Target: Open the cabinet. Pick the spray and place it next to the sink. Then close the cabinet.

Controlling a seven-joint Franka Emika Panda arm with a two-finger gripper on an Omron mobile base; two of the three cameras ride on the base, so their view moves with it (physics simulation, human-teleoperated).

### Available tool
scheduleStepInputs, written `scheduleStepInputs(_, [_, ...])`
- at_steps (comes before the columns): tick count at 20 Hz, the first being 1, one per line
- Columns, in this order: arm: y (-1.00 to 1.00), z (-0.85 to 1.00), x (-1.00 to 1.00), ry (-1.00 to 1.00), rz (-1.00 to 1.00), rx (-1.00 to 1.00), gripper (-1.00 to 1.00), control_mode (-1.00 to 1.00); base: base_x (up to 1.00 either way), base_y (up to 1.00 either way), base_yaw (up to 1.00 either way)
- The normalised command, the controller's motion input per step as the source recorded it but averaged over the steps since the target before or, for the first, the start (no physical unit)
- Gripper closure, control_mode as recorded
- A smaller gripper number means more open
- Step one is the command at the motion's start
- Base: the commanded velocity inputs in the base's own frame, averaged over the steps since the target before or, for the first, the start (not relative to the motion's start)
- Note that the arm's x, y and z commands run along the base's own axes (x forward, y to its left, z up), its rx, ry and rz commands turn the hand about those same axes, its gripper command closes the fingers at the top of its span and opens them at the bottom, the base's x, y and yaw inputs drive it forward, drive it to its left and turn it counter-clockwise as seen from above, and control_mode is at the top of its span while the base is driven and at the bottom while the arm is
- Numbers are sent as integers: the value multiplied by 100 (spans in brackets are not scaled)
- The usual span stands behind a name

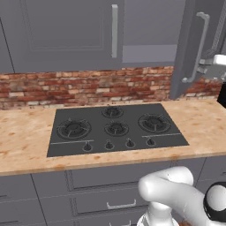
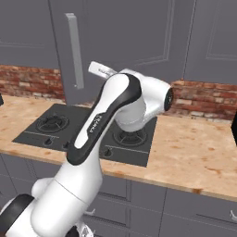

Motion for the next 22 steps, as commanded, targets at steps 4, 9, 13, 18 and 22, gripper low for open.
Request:
scheduleStepInputs(4, [38, 0, 36, 7, -3, -6, -100, -100, 0, 0, 0])
scheduleStepInputs(9, [32, 0, 30, 0, -11, -5, -100, -100, 0, 0, 0])
scheduleStepInputs(13, [33, 0, 23, -7, -17, -5, -100, -100, 0, 0, 0])
scheduleStepInputs(18, [36, -1, 30, -13, -24, -4, -100, -100, 0, 0, 0])
scheduleStepInputs(22, [43, 0, 44, -14, -29, -5, -100, -100, 0, 0, 0])
